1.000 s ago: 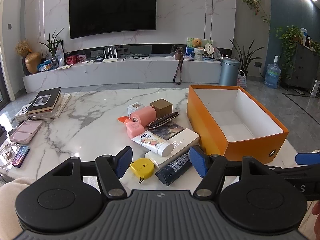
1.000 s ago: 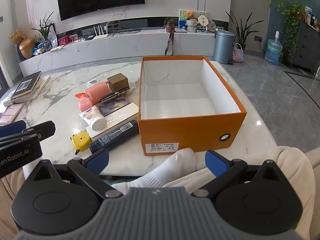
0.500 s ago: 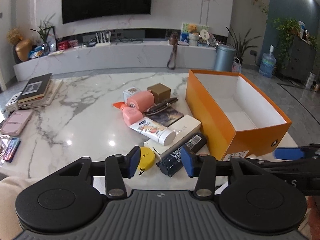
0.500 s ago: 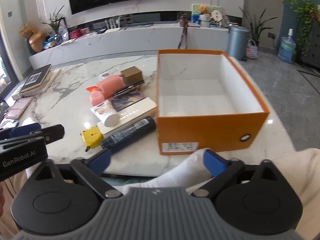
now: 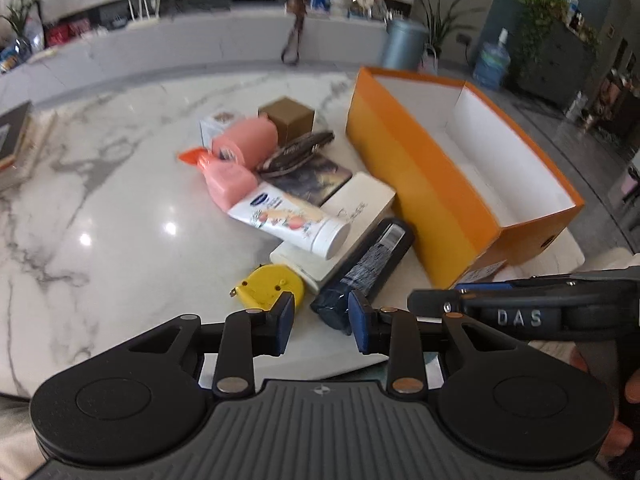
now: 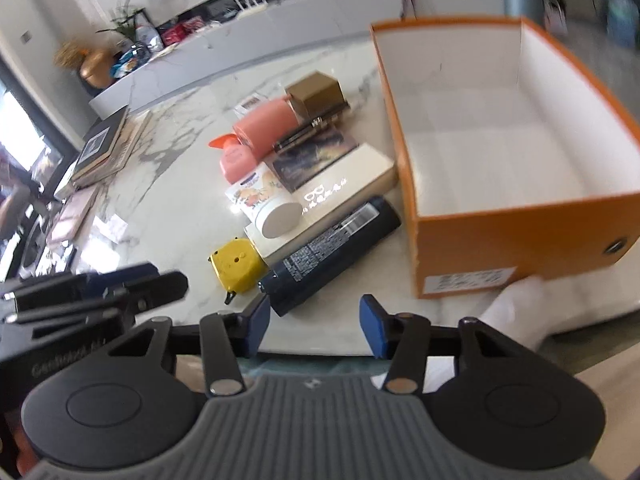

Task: Organize rigid objects
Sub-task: 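Move both grippers down toward the items beside the orange box, then grasp the black spray can with the right gripper while the left grasps the white glasses case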

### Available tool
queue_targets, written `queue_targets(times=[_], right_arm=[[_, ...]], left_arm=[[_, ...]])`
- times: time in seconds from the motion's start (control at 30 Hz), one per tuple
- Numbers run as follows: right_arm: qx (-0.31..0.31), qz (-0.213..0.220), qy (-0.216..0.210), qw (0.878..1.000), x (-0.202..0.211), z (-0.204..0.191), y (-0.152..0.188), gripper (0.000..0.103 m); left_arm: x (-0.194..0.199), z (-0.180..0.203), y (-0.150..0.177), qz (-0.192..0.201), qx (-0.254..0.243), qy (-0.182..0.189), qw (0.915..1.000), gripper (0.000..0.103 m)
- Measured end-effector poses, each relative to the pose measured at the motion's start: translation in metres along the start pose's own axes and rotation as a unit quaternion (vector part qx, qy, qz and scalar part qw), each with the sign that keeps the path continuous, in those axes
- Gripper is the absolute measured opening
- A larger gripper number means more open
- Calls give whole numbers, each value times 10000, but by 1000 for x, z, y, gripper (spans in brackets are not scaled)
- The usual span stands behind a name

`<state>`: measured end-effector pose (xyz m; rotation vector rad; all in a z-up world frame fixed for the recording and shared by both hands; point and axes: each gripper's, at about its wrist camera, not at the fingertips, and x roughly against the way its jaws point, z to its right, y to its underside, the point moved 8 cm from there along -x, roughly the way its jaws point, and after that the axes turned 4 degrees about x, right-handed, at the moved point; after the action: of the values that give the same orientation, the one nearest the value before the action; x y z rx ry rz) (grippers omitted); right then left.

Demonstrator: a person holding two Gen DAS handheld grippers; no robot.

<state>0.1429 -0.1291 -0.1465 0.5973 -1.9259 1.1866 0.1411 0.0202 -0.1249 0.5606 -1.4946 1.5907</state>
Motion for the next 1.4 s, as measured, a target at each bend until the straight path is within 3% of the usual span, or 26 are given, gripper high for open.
queue_targets(times=[0.1,0.23,0.4,0.47,0.53,0.73,0.87,0.93,1.17,1.4], right_arm=[[-446,-79,2,9990,-19,3,-5,52],[-963,-140,238,9950,-42,9,-12,52],[-1394,-212,414,9891,-63,18,-17,52],[-1534,-209,474,9868,-69,23,-19,52],[-1607,-230,426,9858,-74,26,-22,52],[-1845,-280,458,9814,-87,31,-26,53],[-1592,-253,432,9860,-88,27,-28,53],[-1521,-241,491,9869,-88,27,-27,50],[-1499,-337,433,9872,-78,35,-22,42],[-1294,-707,281,9887,-57,45,-8,37]], left_arm=[[-15,-5,-6,-216,-265,-95,9994,37],[-40,-5,-14,-502,-597,133,9969,38],[-72,-4,-24,-864,-1434,214,9856,55],[-83,-5,-27,-978,-1685,253,9805,69],[-93,-6,-30,-1125,-1801,408,9763,71],[-124,-6,-32,-1528,-1767,602,9705,74],[-136,0,-30,-1598,-1928,456,9671,76],[-139,2,-30,-1669,-1886,418,9669,73],[-121,9,-28,-1795,-1533,217,9715,71],[-85,21,-19,-2148,-1052,355,9703,69]])
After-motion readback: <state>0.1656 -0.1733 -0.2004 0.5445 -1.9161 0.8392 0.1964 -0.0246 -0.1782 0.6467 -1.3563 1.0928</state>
